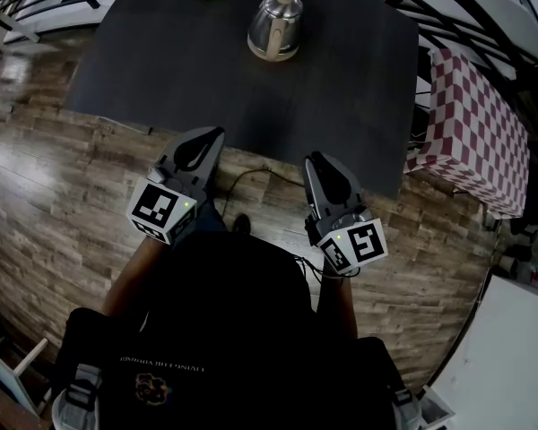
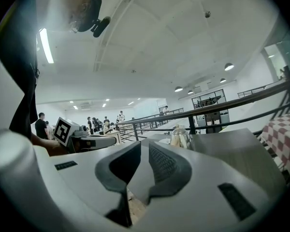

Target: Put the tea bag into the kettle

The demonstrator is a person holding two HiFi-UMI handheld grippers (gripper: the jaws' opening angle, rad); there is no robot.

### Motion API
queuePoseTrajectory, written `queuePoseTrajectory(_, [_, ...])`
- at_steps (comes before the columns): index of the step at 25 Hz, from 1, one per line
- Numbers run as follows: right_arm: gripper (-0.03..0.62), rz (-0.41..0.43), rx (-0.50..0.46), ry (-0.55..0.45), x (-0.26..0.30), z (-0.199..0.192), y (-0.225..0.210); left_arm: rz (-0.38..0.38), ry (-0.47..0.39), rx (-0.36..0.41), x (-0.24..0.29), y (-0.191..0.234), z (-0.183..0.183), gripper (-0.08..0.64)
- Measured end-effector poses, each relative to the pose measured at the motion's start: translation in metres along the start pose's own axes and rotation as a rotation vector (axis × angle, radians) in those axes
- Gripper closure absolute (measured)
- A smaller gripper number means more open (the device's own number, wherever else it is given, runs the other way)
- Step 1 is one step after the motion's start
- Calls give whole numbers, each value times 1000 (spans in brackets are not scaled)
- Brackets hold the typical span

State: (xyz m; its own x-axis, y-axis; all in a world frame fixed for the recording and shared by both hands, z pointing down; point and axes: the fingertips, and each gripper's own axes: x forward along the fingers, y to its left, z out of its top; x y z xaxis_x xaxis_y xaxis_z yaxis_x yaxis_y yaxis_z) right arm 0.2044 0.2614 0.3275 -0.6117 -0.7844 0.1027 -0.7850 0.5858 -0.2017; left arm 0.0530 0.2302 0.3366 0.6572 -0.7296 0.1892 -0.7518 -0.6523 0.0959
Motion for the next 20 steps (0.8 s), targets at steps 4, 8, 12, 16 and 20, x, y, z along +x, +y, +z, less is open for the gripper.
queuePoseTrajectory(4, [538,-17,2,0,17,9,-8,-20,17,5,15,14,4,555])
queuePoseTrajectory(8, [538,-36,4,1,34,16,-15,-41,24,8,29,30,10,555])
queuePoseTrajectory(12, [538,-52,1,0,55,23,-18,-63,27,14,42,49,17,555])
queuePoseTrajectory(16, [538,-66,-2,10,76,29,-19,-85,33,18,52,68,23,555])
queuePoseTrajectory(20, [538,-82,1,7,91,36,-23,-108,43,22,65,81,29,555])
